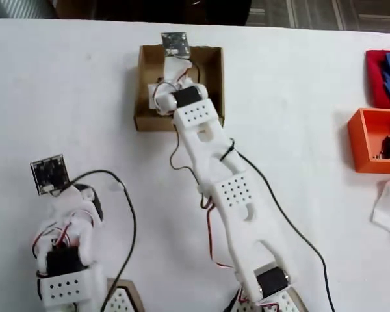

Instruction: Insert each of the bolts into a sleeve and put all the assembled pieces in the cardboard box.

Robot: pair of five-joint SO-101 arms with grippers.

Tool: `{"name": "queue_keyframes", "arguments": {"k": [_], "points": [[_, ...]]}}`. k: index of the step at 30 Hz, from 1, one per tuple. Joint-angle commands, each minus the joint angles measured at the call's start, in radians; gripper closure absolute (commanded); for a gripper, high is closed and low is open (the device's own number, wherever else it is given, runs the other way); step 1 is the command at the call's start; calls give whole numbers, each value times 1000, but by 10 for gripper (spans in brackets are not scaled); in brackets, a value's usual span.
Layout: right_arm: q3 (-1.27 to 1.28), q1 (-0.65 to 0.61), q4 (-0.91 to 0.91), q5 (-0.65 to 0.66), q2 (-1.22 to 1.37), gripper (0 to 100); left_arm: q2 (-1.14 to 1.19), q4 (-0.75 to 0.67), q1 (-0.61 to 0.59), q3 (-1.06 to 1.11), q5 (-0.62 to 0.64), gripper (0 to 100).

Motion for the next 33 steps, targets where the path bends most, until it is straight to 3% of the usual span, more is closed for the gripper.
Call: {"name": "queue_keyframes", "arguments": {"k": [1, 30, 33], "points": [[-8, 4, -19, -60, -24, 978, -9, 2, -8, 27, 5, 973], [-8, -10, -2, -91, 53, 978, -9, 0, -8, 27, 6, 973], [-12, -10, 24, -91, 53, 937, -9, 0, -8, 27, 6, 973]]}}
